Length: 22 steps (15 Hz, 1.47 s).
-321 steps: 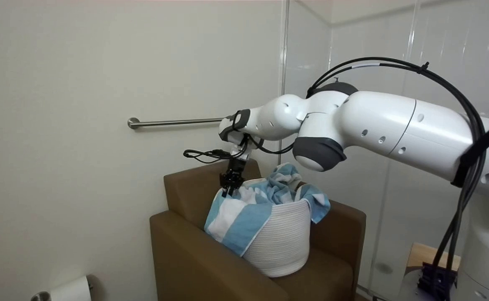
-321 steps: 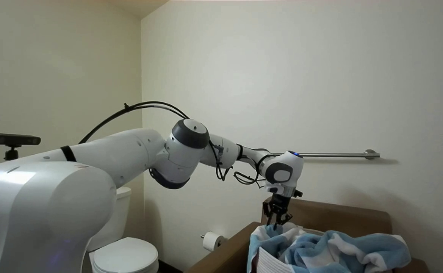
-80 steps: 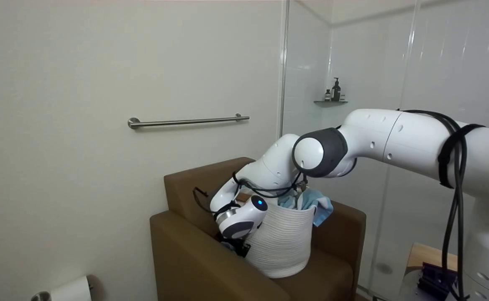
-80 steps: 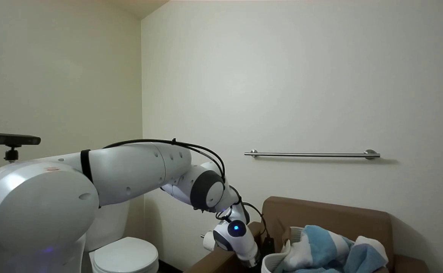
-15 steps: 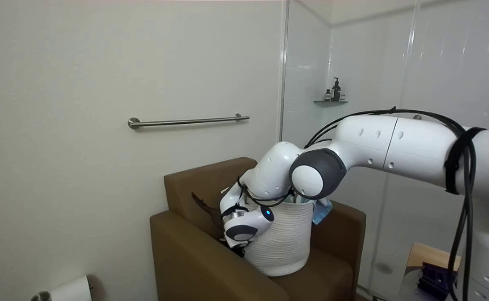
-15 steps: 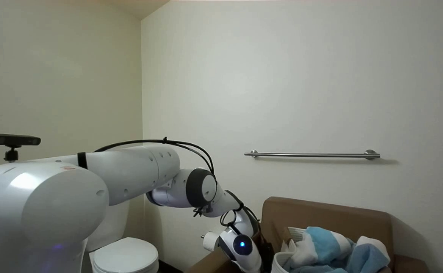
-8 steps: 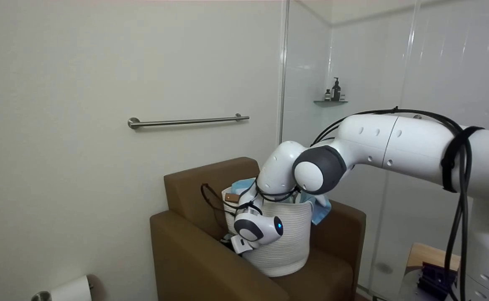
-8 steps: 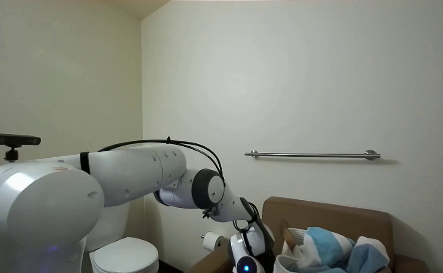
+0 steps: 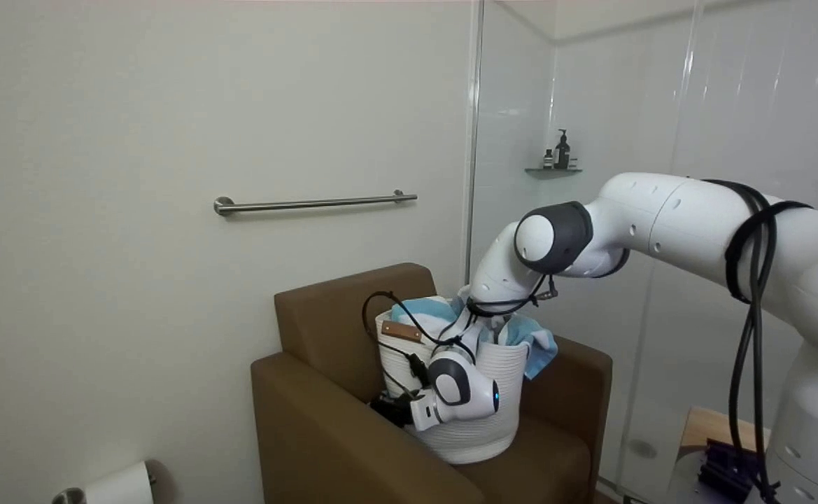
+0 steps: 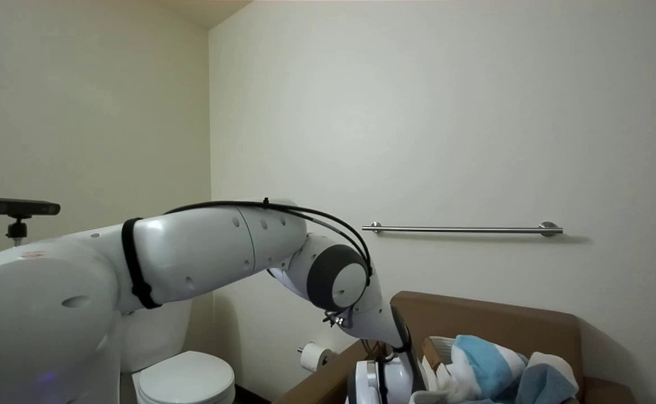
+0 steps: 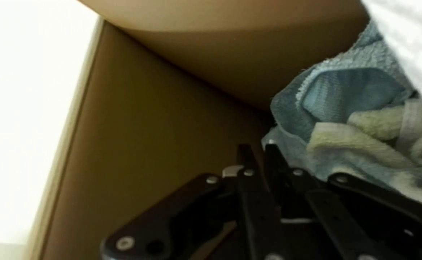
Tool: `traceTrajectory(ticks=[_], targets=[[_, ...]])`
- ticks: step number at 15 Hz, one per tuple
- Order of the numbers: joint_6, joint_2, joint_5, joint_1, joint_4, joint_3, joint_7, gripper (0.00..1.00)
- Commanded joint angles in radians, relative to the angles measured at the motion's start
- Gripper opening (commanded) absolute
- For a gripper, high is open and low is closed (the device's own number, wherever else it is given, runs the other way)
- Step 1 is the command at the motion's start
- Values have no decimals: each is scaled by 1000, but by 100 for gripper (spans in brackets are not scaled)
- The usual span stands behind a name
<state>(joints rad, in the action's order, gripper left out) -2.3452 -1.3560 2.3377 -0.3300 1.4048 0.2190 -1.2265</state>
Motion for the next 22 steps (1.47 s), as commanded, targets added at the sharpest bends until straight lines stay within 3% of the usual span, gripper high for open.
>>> traceTrajectory(ticks=[1,4,6,7,9,12,14,15,16,18,22], targets=[[237,88,-21,-103,247,-36,-5,14],[282,173,0,-88,358,-71,-31,13],[193,202,53,-49,370,-91,-61,9],[149,207,80,-28,362,-98,-63,36],[68,204,152,7,333,-101,-50,42],[-66,188,276,73,260,-96,-19,61],[-174,169,310,113,183,-93,-39,74],[-264,138,264,50,111,-34,-28,80],[-328,120,269,83,55,-46,-56,88],[-459,85,269,131,-57,-62,-128,98],[-674,5,269,192,-252,-48,-204,100]])
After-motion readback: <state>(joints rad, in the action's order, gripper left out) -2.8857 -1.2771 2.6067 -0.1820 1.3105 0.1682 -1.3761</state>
